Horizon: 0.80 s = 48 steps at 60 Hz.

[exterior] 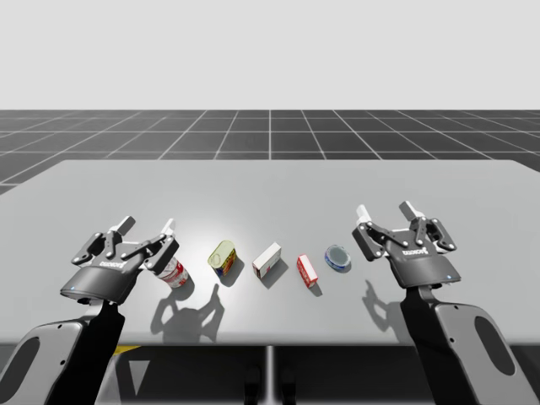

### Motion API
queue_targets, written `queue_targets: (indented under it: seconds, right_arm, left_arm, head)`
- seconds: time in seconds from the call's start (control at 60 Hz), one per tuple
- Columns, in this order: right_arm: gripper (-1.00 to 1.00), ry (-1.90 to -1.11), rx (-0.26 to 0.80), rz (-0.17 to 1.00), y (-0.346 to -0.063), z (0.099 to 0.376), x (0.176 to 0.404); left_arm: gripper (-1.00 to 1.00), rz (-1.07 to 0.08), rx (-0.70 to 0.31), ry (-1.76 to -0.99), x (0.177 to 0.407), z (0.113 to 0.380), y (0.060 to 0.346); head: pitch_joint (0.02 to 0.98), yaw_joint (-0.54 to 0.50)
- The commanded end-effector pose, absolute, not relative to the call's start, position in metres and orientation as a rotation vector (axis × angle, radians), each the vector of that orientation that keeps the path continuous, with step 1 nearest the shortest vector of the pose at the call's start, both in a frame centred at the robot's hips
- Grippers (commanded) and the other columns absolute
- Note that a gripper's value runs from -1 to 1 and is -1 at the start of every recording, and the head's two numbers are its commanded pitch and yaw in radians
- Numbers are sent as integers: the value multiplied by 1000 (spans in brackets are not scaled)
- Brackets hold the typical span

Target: Lift the pudding box off the table.

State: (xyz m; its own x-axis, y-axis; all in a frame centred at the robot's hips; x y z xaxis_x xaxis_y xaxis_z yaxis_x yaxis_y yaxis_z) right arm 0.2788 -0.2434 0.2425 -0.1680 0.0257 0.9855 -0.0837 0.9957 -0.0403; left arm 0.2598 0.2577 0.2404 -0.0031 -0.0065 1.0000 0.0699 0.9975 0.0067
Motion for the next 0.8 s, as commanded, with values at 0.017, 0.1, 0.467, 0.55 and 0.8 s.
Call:
queue_targets:
  seconds: [0.017,0.1,0.467,0.55,0.8]
  right_arm:
    - [-1000,-1721,64,58,-243,242,277]
    - [-1000,-1717,104,71,-243,243,278]
    - [-1000,-1701,86,81,-243,243,280]
    - [-1000,-1701,81,82,-243,244,280]
    - [-1000,-1692,67,102,-242,243,280]
  left_arm:
    - [-1000,-60,-49,-1573,260,240,258]
    - [-1000,-60,-49,-1573,260,240,258]
    - [-1000,-64,-40,-1577,260,240,259]
    - [-1000,-64,-40,-1577,260,240,259]
    - [-1000,-73,-35,-1575,260,240,259]
  head:
    - [61,-1]
    - [73,-2]
    - [399,-17]
    - [486,-13]
    - [736,-6]
